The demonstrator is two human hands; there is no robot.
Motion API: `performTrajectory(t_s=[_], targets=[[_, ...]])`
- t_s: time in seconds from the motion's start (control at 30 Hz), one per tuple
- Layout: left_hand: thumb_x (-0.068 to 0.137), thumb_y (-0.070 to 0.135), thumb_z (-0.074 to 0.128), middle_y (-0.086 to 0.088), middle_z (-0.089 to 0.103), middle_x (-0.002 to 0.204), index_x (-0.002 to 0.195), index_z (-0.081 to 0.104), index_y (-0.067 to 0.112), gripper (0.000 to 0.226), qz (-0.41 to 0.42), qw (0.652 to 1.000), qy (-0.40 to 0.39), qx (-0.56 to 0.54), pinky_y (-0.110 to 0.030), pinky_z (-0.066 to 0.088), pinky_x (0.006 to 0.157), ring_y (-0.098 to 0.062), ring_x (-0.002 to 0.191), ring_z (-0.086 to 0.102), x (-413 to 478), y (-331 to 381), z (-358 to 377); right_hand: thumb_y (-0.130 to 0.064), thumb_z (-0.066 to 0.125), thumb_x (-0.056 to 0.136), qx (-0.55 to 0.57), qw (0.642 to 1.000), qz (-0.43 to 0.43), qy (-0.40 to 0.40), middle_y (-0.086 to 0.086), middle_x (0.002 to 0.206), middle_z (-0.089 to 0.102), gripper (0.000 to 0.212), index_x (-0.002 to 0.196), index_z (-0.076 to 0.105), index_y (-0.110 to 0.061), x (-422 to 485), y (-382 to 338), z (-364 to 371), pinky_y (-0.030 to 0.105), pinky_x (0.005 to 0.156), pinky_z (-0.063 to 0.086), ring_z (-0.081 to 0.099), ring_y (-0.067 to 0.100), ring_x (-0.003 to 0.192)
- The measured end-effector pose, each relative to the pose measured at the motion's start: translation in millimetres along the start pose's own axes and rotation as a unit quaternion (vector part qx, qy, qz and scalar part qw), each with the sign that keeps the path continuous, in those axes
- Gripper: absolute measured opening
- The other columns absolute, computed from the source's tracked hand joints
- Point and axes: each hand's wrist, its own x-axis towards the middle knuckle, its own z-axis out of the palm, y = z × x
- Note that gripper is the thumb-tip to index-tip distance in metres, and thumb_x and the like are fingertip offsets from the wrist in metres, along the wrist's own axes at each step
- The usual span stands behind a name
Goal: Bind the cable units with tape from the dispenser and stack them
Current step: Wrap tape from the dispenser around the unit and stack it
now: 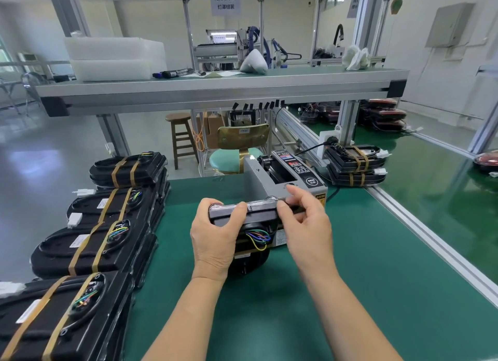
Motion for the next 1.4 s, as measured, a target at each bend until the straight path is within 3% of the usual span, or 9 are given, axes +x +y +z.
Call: performTrajectory(t_s=[0.3, 0.47, 0.6, 0.73, 0.87, 1.03, 1.13, 1.23, 1.4], targets=[[0.053, 0.057, 0.079, 0.004, 0.057, 0.076, 0.078, 0.053, 0.025, 0.048, -0.041, 0.999, -0.003, -0.003, -0.049, 0.053, 0.075, -0.017, 0.071, 0.056, -0.1, 4.7, -7.5, -0.051, 0.051, 0.086, 0.053, 0.992, 0.041, -0.104, -0.02, 0.078, 0.07, 0.023, 0.099, 0.07, -0.048, -4.7, 2.6, 9.4, 0.024, 0.063, 0.042, 0.056, -0.001, 0.063], [0.068, 0.045, 0.079, 0.008, 0.057, 0.107, 0.12, 0.047, 0.034, 0.062, 0.026, 0.994, -0.012, 0.104, -0.03, 0.046, 0.091, -0.007, 0.099, 0.055, 4.4, 15.2, -14.0, -0.055, 0.051, 0.084, 0.038, 0.992, 0.02, -0.122, -0.015, 0.067, 0.066, 0.024, 0.098, 0.069, -0.049, 0.4, 1.9, 12.0, 0.029, 0.063, 0.042, 0.056, 0.005, 0.057], [0.086, 0.037, 0.064, 0.005, 0.066, 0.116, 0.122, 0.064, 0.023, 0.039, 0.23, 0.911, -0.075, 0.334, -0.042, 0.038, 0.104, -0.017, 0.114, 0.056, 19.5, 37.4, -19.1, -0.058, 0.057, 0.078, 0.062, 0.99, 0.018, -0.127, -0.02, 0.067, 0.064, 0.037, 0.104, 0.073, -0.037, 1.9, 1.3, 18.4, 0.024, 0.063, 0.04, 0.054, 0.0, 0.062], [0.086, 0.061, 0.044, 0.014, 0.063, 0.126, 0.132, 0.057, 0.032, 0.056, 0.219, 0.863, -0.249, 0.382, -0.042, 0.024, 0.115, -0.009, 0.121, 0.053, 20.1, 48.2, -22.3, -0.039, 0.058, 0.094, 0.066, 0.989, 0.005, -0.135, -0.019, 0.063, 0.062, 0.018, 0.089, 0.075, -0.035, 0.7, -2.7, 23.7, 0.02, 0.058, 0.039, 0.05, -0.002, 0.057], [0.064, 0.077, 0.046, 0.015, 0.059, 0.113, 0.14, 0.043, 0.04, 0.085, 0.215, 0.821, -0.272, 0.452, -0.037, 0.03, 0.108, -0.011, 0.111, 0.052, 20.5, 46.1, -32.9, -0.031, 0.052, 0.1, 0.104, 0.981, 0.045, -0.156, -0.003, 0.057, 0.06, 0.029, 0.085, 0.077, -0.027, 0.1, -2.5, 20.4, 0.021, 0.051, 0.043, 0.05, 0.007, 0.05], [0.063, 0.045, 0.067, 0.017, 0.064, 0.104, 0.116, 0.059, 0.035, 0.054, 0.176, 0.899, -0.221, 0.335, -0.045, 0.038, 0.102, -0.013, 0.102, 0.058, 16.8, 41.9, -42.7, -0.005, 0.06, 0.091, 0.145, 0.974, 0.174, -0.007, 0.0, 0.072, 0.066, 0.016, 0.091, 0.073, -0.014, 3.3, 21.6, 3.2, 0.017, 0.042, 0.04, 0.052, 0.003, 0.048], [0.06, 0.041, 0.071, 0.021, 0.066, 0.099, 0.112, 0.061, 0.038, 0.053, 0.117, 0.935, -0.242, 0.23, -0.031, 0.046, 0.095, -0.004, 0.099, 0.061, 12.6, 33.7, -47.6, -0.003, 0.061, 0.091, 0.136, 0.96, 0.235, 0.076, 0.001, 0.071, 0.06, 0.01, 0.088, 0.069, -0.008, 15.3, 37.1, -12.1, 0.016, 0.042, 0.04, 0.048, 0.004, 0.047], [0.063, 0.031, 0.076, 0.022, 0.066, 0.098, 0.111, 0.06, 0.042, 0.052, 0.049, 0.954, -0.265, 0.132, -0.009, 0.046, 0.078, -0.001, 0.093, 0.064, 6.6, 25.4, -46.3, -0.004, 0.06, 0.09, 0.128, 0.955, 0.249, 0.099, 0.003, 0.068, 0.058, 0.008, 0.088, 0.068, -0.004, 29.3, 41.5, -15.9, 0.016, 0.04, 0.038, 0.045, 0.008, 0.048], [0.066, 0.027, 0.077, 0.016, 0.067, 0.097, 0.115, 0.059, 0.039, 0.053, 0.01, 0.963, -0.261, 0.063, -0.011, 0.049, 0.074, -0.005, 0.09, 0.066, 1.5, 15.7, -42.1, -0.011, 0.062, 0.091, 0.099, 0.954, 0.266, 0.098, 0.004, 0.069, 0.061, 0.016, 0.076, 0.065, -0.007, 46.9, 38.3, -13.2, 0.021, 0.044, 0.039, 0.048, 0.01, 0.051]])
